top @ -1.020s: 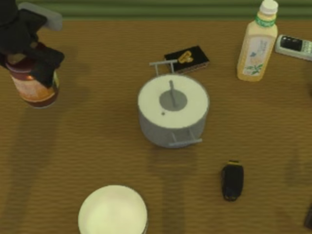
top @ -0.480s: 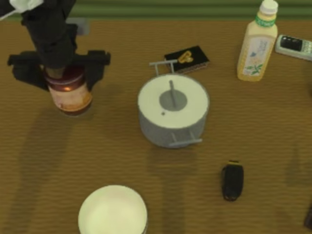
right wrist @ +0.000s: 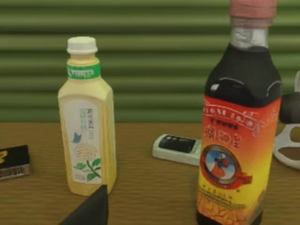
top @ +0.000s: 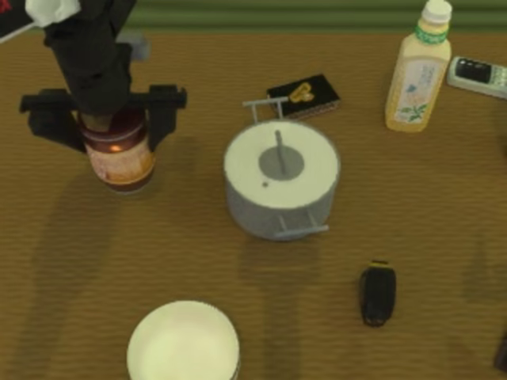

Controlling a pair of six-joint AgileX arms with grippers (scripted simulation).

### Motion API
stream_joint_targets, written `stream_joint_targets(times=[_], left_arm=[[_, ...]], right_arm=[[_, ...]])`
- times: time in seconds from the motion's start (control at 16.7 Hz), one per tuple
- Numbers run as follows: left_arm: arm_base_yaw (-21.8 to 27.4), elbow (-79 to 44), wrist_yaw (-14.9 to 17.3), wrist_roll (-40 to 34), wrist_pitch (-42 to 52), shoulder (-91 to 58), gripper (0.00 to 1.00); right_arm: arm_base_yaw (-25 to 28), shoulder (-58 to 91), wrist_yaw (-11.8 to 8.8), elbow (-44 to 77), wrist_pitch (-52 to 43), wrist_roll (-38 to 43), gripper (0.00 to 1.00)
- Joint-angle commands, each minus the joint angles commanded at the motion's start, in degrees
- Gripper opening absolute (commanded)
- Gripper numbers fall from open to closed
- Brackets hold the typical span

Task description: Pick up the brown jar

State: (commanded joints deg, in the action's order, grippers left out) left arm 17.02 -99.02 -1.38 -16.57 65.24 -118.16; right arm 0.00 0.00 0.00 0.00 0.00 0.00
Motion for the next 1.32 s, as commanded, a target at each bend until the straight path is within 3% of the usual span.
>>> stream_joint_targets(times=[0.36, 0.6, 1.32], left_arm=[[0.0, 6.2, 0.0, 0.1, -9.2, -2.9, 0.00], [0.0, 6.7, 0.0, 0.1, -9.7, -3.2, 0.00], [0.0, 6.7, 0.0, 0.1, -9.7, -3.2, 0.90]], right_arm=[[0.0, 0.0, 0.0, 0.0, 0.0, 0.0, 1.00], [0.0, 0.0, 0.0, 0.0, 0.0, 0.0, 1.00], [0.0, 0.0, 0.0, 0.0, 0.0, 0.0, 1.00]])
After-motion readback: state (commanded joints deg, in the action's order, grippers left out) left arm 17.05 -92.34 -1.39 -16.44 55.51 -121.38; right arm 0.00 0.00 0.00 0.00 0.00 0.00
